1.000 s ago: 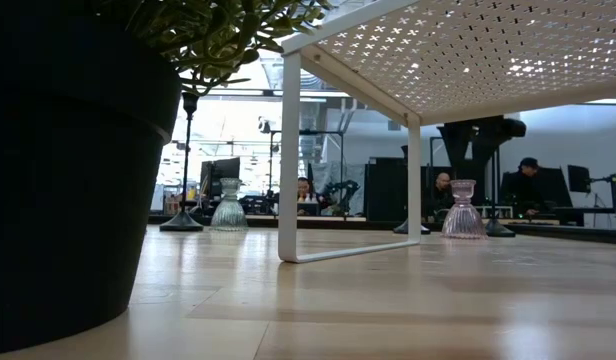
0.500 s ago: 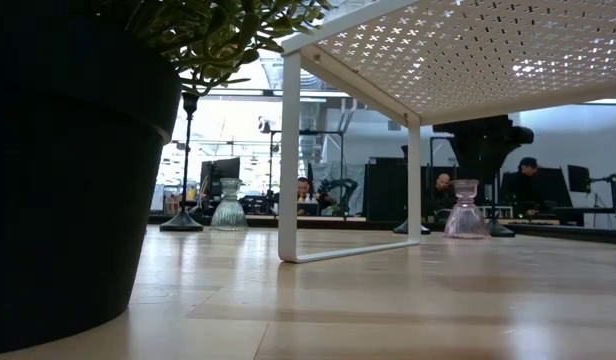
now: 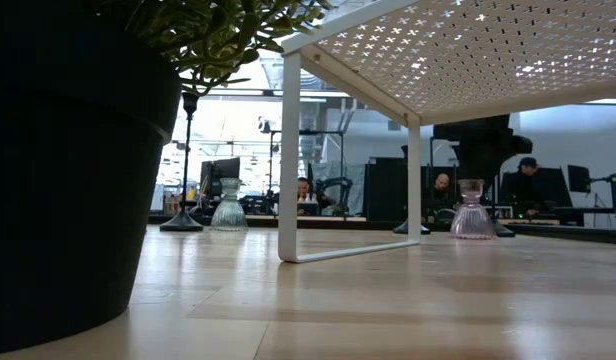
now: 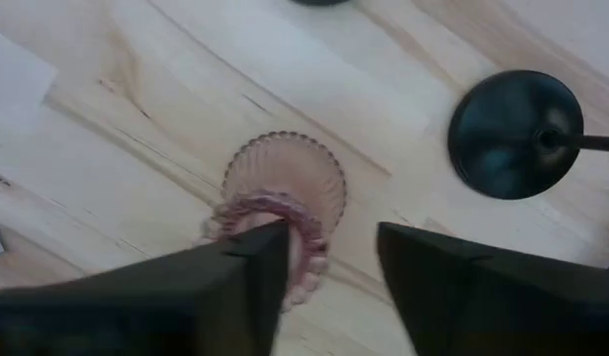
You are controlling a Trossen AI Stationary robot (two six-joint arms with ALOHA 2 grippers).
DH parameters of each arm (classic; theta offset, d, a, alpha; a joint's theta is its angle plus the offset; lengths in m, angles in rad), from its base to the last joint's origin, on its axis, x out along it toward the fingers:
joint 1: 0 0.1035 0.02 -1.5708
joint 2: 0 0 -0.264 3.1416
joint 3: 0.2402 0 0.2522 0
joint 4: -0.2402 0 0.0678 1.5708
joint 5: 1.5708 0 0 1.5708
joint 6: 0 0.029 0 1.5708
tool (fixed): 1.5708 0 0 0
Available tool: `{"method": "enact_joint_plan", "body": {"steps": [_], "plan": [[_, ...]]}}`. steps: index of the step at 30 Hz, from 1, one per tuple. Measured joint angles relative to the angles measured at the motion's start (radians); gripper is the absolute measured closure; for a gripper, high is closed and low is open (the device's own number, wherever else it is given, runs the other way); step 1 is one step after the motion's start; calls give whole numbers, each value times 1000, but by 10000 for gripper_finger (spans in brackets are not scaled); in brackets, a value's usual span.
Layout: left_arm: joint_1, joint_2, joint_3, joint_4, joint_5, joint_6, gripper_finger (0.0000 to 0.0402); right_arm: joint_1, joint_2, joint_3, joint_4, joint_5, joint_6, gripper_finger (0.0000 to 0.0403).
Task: Pick & Place candle stick holders
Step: Put the pink glass candle holder on the shelf
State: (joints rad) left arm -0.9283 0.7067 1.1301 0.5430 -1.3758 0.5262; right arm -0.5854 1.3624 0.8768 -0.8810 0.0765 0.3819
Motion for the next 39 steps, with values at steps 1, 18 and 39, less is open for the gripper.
{"method": "enact_joint_plan", "body": {"steps": [1, 18, 39], "plan": [[0, 0, 0, 0, 0, 0, 193, 0, 0, 0, 0, 0, 0, 309], [0, 0, 0, 0, -4, 0, 193, 17, -2, 59, -72, 15, -36, 394], [0, 0, 0, 0, -4, 0, 193, 166, -265, 563, -603, -51, 47, 394]]}}
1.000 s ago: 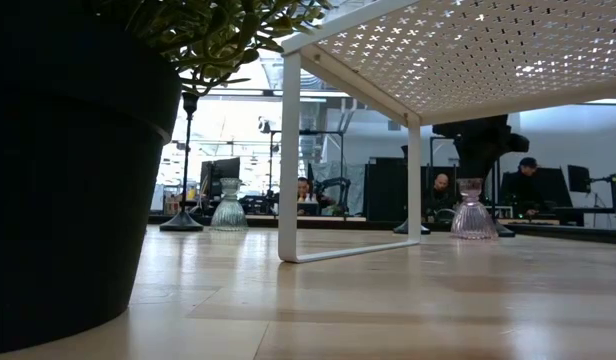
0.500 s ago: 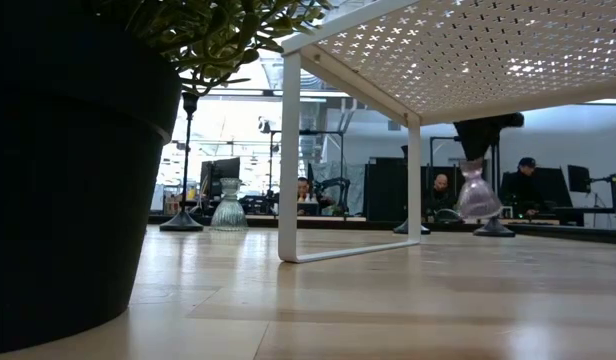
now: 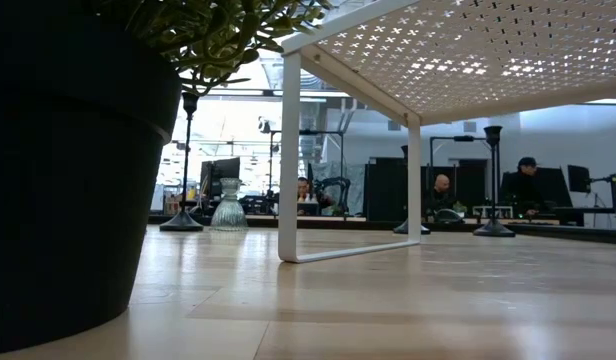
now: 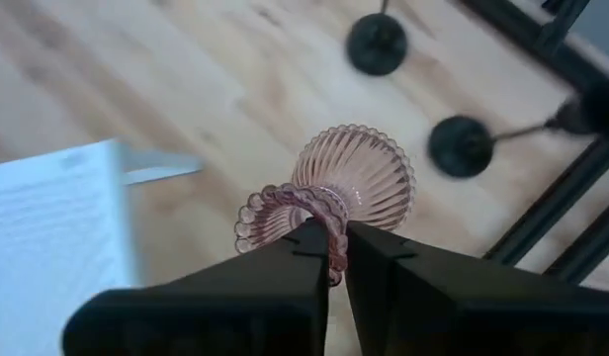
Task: Pick & Place candle stick holders
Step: Put the pink glass candle holder on the shelf
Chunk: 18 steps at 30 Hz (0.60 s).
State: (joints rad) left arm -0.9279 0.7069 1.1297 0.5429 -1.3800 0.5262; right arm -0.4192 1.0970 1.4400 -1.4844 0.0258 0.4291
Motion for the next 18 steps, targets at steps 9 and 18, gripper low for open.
{"method": "enact_joint_plan", "body": {"steps": [9, 18], "plan": [[0, 0, 0, 4, 0, 0, 193, 385, -120, 56, -43, -10, 421, 394], [0, 1, 0, 8, 0, -7, 193, 828, -36, 101, -67, 25, 693, 394]]}}
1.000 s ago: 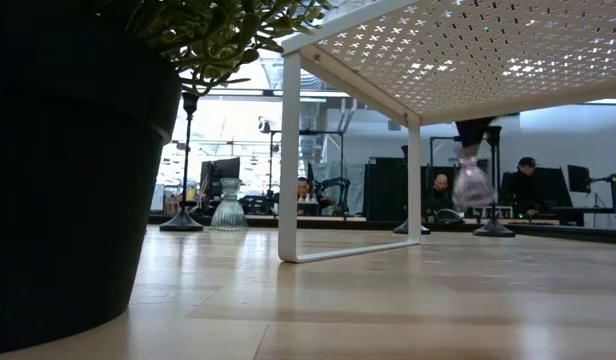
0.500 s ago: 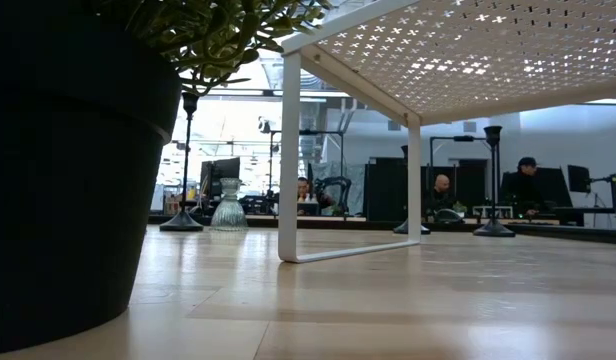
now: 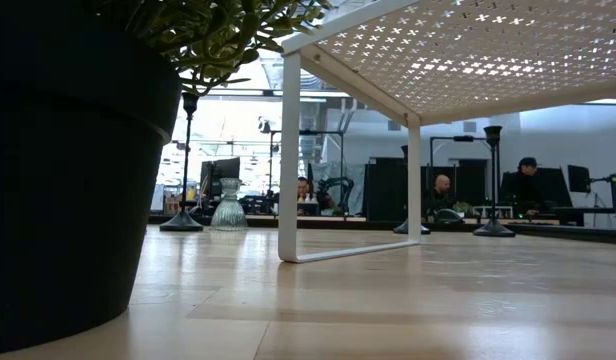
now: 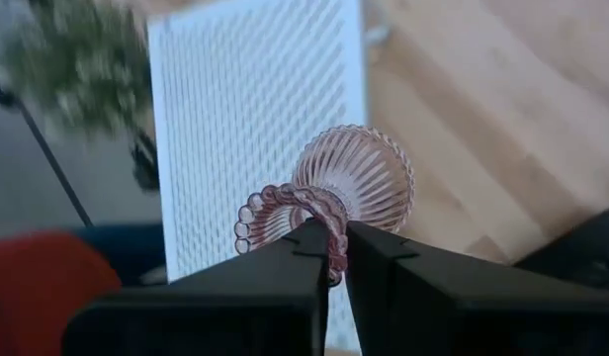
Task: Pick & Place candle stick holders
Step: Put the pink glass candle holder on the shelf
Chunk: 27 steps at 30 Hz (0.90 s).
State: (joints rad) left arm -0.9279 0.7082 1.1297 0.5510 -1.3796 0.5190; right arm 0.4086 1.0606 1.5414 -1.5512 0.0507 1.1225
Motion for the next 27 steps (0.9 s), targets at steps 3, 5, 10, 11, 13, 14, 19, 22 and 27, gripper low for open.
{"method": "enact_joint_plan", "body": {"steps": [3, 5, 10, 11, 13, 14, 19, 22, 27], "plan": [[0, 1, 0, 0, 0, -1, 193, 129, 46, 25, -19, 1, 47, 394], [0, 1, 0, 2, 0, -3, 193, 213, 68, 27, -19, 2, 83, 394], [0, 3, 0, 5, 0, -4, 193, 405, 117, 27, -20, 62, 148, 394], [0, 5, 0, 6, 0, -3, 193, 434, 127, 27, -20, 83, 158, 394], [0, 9, 0, 6, 0, -3, 193, 475, 144, 27, -20, 113, 162, 394], [0, 12, 0, 7, 0, -3, 193, 487, 153, 27, -20, 118, 163, 394], [0, 17, 0, 8, 0, -4, 193, 494, 190, 27, -20, 128, 162, 394], [0, 18, 0, 12, 0, -4, 193, 493, 206, 26, -20, 126, 162, 394], [0, 19, 0, 12, 0, -4, 193, 493, 224, 25, -20, 106, 162, 394]]}}
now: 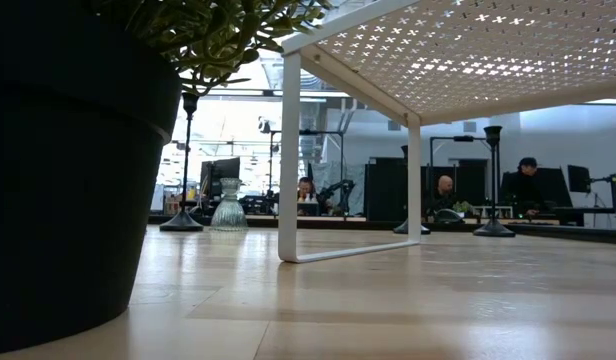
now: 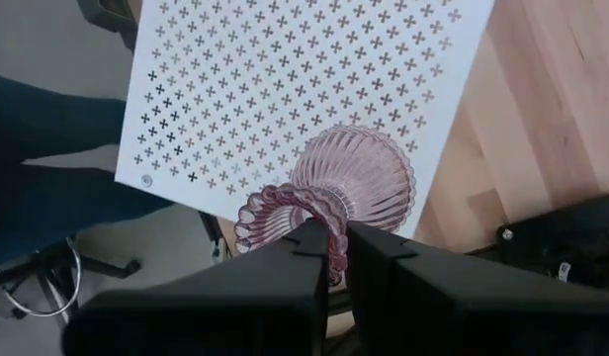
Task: Pick & Place candle stick holders
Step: Put the pink glass candle holder on the shelf
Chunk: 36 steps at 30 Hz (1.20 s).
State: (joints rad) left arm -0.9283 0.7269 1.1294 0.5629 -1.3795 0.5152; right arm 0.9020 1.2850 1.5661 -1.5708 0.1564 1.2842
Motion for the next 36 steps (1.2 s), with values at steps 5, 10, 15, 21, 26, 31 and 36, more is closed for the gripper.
{"method": "enact_joint_plan", "body": {"steps": [5, 10, 15, 21, 26, 31, 36], "plan": [[0, 0, 0, 0, 0, 0, 193, 0, 14, 0, 0, -31, 1, 394], [0, 0, 0, 0, 0, 0, 193, 0, 12, 0, 0, -31, 7, 394], [0, 0, 0, 0, 0, 0, 193, -17, 12, -1, 0, -28, -21, 394], [0, 0, 0, -1, 0, 2, 193, -42, -14, -78, 38, -61, -37, 394], [0, 0, 0, -1, 0, 3, 193, -41, -71, -139, 104, -59, -30, 394], [0, 0, 0, -1, 0, 3, 193, -48, -96, -193, 147, -60, -29, 394], [0, 0, 0, 1, 0, 3, 193, -77, -96, -209, 166, -67, -69, 394]]}}
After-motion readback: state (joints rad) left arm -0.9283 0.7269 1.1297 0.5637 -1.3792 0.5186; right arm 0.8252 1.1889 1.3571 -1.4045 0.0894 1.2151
